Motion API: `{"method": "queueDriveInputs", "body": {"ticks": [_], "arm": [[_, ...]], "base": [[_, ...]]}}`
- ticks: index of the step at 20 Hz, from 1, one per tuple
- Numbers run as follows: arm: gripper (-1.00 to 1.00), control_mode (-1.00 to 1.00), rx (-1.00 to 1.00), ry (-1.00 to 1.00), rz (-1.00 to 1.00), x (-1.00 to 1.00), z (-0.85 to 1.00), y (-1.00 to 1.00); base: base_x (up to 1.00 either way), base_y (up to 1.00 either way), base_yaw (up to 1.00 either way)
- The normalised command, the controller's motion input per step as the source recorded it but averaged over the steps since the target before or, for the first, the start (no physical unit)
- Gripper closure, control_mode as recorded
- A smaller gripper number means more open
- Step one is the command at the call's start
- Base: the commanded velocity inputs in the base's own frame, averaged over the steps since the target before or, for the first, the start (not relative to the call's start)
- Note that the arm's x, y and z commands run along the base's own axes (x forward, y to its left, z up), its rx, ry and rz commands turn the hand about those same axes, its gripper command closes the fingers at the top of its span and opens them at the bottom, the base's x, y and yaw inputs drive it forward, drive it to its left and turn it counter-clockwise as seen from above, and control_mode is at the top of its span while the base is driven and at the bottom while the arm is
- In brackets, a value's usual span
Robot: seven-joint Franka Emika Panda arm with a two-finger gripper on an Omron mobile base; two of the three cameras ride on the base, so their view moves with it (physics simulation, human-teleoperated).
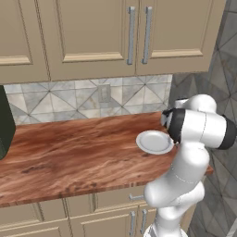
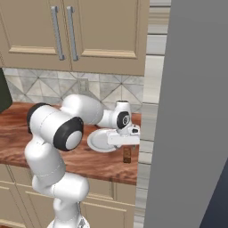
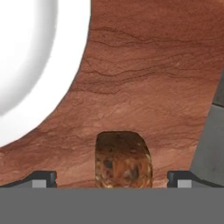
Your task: Pick the avocado and bread from the counter and place them on the plate. Then pick the jam from the cabinet and place it next to the plate. Lastly close the cabinet door.
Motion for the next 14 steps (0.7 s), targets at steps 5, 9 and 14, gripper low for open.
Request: {"method": "queueDriveInputs", "body": {"ticks": [5,9,14], "arm": [[-1.0,-1.0,0.0,0.0,0.0,-0.02,-0.24,-0.05],[-1.0,-1.0,0.0,0.0,0.0,-0.05,-0.19,-0.06],[1.0,-1.0,-0.01,0.0,0.0,-0.08,-0.32,-0.02]], "base": [[0.0,0.0,0.0],[0.0,0.0,0.0],[0.0,0.0,0.0]]}}
